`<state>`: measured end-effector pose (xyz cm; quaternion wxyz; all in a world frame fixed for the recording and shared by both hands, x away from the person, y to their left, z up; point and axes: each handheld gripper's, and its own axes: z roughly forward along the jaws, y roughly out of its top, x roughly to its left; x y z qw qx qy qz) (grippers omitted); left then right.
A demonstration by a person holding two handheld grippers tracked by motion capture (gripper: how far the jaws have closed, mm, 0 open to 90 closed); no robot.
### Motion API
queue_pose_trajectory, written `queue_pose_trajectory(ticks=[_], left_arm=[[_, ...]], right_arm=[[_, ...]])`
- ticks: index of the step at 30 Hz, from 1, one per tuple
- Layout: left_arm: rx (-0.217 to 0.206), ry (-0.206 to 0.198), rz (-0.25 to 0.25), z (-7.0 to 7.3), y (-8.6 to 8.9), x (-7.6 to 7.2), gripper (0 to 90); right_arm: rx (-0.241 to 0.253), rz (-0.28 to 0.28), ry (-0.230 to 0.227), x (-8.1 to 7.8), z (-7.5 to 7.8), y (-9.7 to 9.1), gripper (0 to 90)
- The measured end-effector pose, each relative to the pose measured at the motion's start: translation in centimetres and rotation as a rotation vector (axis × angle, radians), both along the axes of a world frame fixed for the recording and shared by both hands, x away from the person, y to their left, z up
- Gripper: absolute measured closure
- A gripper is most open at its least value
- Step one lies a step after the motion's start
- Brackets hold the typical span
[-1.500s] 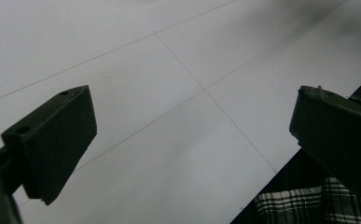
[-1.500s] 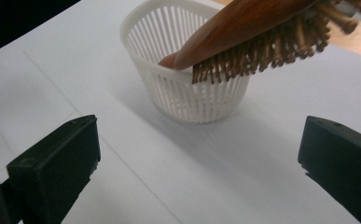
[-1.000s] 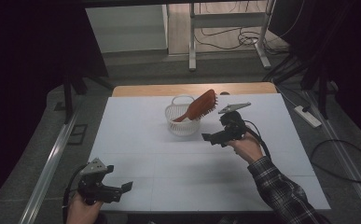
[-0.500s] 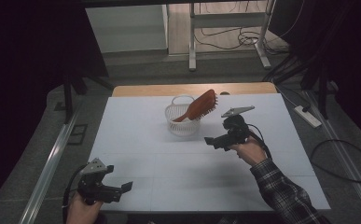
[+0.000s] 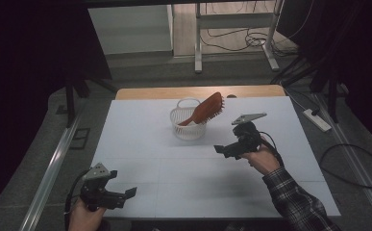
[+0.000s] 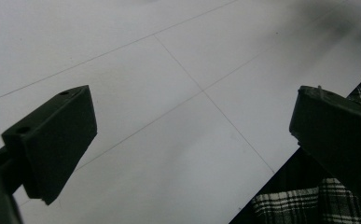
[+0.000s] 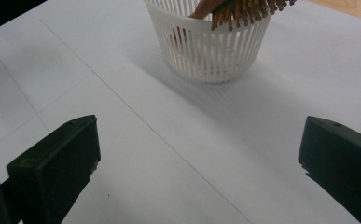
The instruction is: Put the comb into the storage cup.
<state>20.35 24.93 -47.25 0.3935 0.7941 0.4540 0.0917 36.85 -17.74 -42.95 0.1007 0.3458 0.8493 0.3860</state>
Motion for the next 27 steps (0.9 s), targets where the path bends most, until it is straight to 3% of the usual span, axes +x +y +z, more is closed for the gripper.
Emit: queue_pose_trajectory(ticks=[27], left_arm=[[-0.005, -0.01, 0.014, 0.1, 0.2, -0.1, 1.3]], right_arm=[[-0.037, -0.004, -0.007, -2.2, -0.1, -2.0, 0.0]])
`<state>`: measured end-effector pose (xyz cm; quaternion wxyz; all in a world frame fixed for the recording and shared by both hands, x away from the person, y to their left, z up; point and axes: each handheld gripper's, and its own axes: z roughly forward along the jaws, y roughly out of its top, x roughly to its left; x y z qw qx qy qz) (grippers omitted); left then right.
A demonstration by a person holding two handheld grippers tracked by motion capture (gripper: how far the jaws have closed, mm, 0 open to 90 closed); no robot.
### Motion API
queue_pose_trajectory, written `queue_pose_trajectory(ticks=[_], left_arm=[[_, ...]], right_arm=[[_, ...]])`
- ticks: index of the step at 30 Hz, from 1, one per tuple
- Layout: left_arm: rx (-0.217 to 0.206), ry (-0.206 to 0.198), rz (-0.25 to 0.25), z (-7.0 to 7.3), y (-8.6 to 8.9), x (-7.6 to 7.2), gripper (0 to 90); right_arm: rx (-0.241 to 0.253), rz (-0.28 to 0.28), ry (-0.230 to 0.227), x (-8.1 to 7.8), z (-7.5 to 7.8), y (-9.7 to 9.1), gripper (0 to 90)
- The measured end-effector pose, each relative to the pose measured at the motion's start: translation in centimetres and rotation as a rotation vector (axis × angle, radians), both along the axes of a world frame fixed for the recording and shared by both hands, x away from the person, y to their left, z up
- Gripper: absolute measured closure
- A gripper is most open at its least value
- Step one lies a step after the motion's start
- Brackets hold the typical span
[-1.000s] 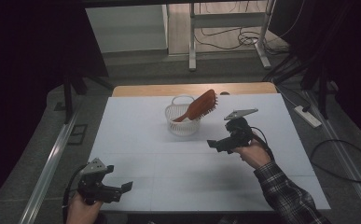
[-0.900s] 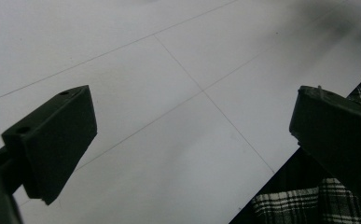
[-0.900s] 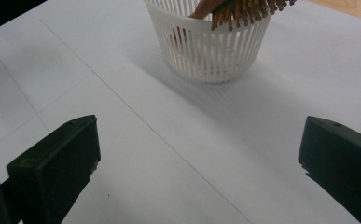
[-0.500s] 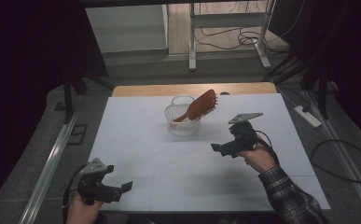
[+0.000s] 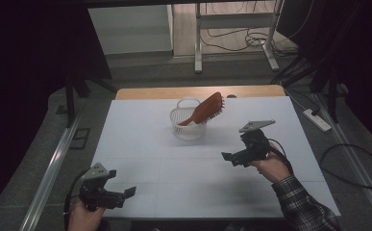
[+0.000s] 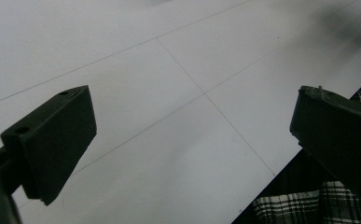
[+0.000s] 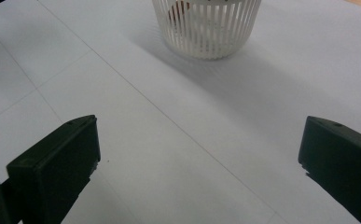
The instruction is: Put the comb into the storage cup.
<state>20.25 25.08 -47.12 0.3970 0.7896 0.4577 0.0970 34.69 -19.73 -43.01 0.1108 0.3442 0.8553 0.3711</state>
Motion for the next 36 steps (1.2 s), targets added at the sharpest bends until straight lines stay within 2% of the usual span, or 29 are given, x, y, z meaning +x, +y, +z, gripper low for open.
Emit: queue_pose_trajectory(ticks=[26, 36], left_arm=[[-0.001, 0.003, -0.005, -0.1, -0.1, 0.0, 1.2], [0.004, 0.005, -0.006, -0.1, -0.1, 0.1, 1.3]], right_arm=[[-0.015, -0.028, 0.007, -2.1, -0.5, -2.3, 0.0], [-0.006, -0.058, 0.016, -3.1, -0.6, -4.2, 0.0]])
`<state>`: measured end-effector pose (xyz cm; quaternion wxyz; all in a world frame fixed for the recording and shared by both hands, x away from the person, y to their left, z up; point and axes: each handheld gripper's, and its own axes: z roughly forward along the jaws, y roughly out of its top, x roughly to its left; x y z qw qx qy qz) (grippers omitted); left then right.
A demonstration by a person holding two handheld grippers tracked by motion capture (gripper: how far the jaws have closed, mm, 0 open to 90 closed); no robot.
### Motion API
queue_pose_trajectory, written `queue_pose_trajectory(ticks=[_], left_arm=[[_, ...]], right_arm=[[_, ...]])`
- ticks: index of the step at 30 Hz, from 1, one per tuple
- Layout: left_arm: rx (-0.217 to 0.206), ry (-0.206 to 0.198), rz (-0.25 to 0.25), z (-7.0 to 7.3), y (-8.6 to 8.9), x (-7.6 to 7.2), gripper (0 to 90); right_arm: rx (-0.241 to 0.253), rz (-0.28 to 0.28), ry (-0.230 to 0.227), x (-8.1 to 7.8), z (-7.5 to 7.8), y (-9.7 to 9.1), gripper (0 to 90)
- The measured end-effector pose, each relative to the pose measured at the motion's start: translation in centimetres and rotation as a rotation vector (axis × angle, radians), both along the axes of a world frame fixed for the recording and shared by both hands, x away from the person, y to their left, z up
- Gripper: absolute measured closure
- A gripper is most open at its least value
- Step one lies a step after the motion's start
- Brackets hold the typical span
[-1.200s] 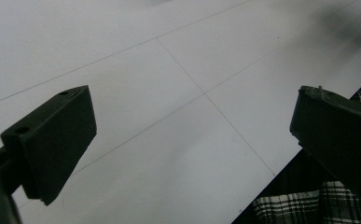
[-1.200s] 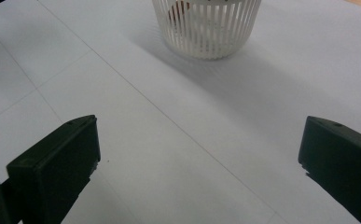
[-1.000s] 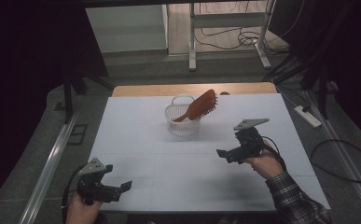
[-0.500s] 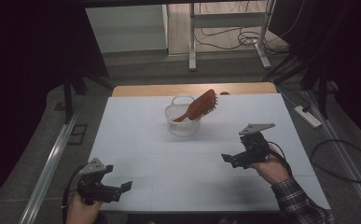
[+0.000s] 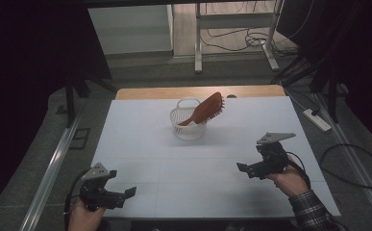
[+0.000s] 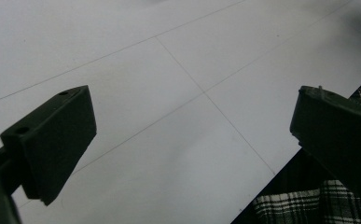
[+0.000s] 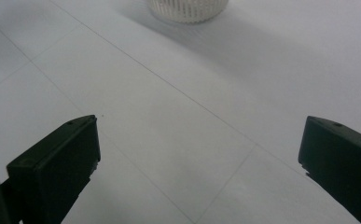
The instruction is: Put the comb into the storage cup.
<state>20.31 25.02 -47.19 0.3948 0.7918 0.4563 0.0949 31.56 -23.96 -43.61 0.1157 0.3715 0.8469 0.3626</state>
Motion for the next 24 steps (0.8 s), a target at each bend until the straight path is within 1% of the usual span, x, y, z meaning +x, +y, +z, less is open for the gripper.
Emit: queue_pose_trajectory(ticks=[12, 24], left_arm=[[0.001, 0.0, 0.0, 0.0, 0.0, 0.0, 1.3], [0.001, 0.001, 0.0, 0.0, 0.0, 0.0, 1.3]], right_arm=[[-0.003, -0.036, 0.012, -1.1, -0.2, -2.2, 0.0], [-0.027, -0.07, 0.01, -2.5, -0.3, -4.1, 0.0]])
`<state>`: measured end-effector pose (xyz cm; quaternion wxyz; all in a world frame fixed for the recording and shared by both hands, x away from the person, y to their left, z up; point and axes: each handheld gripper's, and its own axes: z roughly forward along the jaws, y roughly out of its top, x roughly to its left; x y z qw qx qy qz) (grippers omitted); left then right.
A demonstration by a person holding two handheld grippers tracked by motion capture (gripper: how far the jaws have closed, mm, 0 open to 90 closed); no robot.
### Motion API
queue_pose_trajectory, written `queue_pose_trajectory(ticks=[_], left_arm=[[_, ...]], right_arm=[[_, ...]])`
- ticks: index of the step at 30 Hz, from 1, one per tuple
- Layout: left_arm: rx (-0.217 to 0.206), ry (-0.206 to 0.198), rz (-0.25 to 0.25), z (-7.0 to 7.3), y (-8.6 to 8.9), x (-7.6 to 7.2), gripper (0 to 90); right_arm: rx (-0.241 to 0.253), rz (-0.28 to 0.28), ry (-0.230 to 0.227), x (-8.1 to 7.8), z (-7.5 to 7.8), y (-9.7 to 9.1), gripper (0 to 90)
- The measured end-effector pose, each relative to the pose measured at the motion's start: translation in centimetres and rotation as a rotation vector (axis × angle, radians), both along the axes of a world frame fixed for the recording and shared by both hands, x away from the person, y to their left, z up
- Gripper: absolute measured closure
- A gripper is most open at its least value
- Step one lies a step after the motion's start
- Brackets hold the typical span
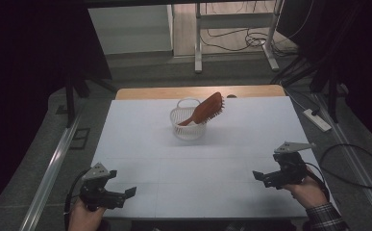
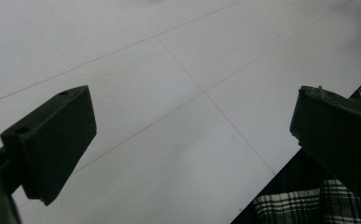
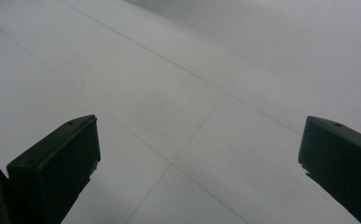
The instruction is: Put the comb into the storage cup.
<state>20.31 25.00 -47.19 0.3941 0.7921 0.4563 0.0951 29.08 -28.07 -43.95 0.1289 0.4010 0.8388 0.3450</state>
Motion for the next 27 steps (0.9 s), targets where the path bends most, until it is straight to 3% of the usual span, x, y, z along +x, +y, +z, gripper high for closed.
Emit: queue_pose_trajectory(ticks=[27], left_arm=[[0.002, 0.0, 0.0, 0.0, 0.0, 0.0, 1.3]], right_arm=[[-0.026, -0.085, 0.011, -2.7, -0.7, -3.9, 0.0]])
